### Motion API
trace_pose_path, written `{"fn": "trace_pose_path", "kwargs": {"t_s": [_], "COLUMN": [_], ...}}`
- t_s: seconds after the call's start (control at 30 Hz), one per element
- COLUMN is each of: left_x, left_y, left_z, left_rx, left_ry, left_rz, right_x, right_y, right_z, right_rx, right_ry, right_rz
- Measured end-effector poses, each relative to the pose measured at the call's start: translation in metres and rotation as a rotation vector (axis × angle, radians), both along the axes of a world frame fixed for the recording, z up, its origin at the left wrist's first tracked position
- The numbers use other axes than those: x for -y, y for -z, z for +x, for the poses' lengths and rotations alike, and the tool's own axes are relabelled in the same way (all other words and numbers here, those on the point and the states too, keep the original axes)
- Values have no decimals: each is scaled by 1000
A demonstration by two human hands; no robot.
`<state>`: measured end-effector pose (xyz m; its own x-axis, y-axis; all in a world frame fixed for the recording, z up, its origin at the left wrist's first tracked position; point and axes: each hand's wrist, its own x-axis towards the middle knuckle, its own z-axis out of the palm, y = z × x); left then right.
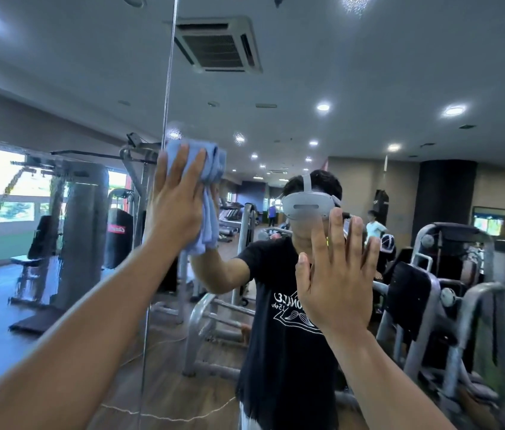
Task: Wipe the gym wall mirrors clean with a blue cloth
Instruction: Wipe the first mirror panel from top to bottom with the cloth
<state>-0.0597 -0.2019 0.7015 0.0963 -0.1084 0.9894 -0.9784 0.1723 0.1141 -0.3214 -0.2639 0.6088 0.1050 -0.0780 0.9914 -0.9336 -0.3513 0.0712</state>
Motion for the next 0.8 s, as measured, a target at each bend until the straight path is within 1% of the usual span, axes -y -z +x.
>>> {"fn": "trace_pose_path", "kwargs": {"t_s": [0.07,0.17,0.27,0.37,0.43,0.5,0.57,0.7,0.8], "left_x": [2,8,13,10,6,7,10,14,15], "left_y": [-27,-20,34,105,129,118,86,15,16], "left_z": [-2,-8,-12,-16,-13,-8,-10,-22,-37], "left_rx": [-54,-13,51,159,251,277,256,124,61], "left_ry": [4,-3,-10,-30,-58,-71,-64,-17,14], "left_rz": [12,-32,-29,52,98,113,117,92,50], "right_x": [1,1,0,0,0,0,1,2,2], "right_y": [0,-1,-1,-1,-1,-1,0,0,0], "right_z": [0,0,0,-1,-1,0,0,1,0], "right_rx": [-3,0,-4,-8,-8,-10,-10,0,-2], "right_ry": [0,-2,-24,-12,-4,1,2,-3,-14], "right_rz": [-10,-15,3,5,9,12,10,-12,-4]}}
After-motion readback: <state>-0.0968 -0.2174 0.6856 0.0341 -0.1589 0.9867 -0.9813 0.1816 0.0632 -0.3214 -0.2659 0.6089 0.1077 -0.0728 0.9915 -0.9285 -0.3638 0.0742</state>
